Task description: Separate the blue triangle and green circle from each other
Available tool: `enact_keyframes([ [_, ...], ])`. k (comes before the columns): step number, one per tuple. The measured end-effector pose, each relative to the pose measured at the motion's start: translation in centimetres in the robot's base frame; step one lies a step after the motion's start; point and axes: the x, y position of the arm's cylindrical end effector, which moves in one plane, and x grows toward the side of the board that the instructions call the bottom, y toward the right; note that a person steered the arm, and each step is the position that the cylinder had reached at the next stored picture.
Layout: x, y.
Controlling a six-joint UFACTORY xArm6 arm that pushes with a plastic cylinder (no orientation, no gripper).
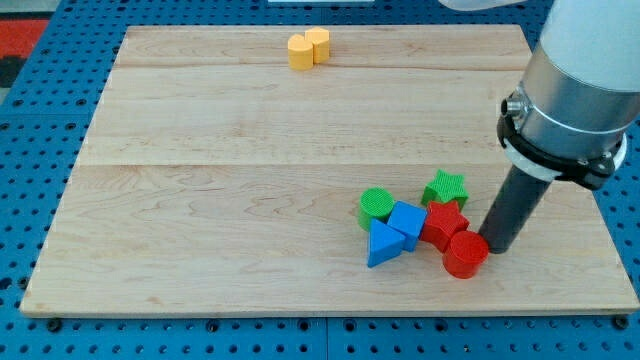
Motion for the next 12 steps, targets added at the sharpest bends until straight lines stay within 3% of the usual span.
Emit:
enact_keyframes([
  [1, 4.9, 1.6],
  [2, 5.5, 0.6],
  [4, 4.6, -12.1],
  [6, -0.5, -10.8],
  [8, 0.7, -10.7],
  [11, -9.4, -13.7],
  [12, -9.7, -18.3],
])
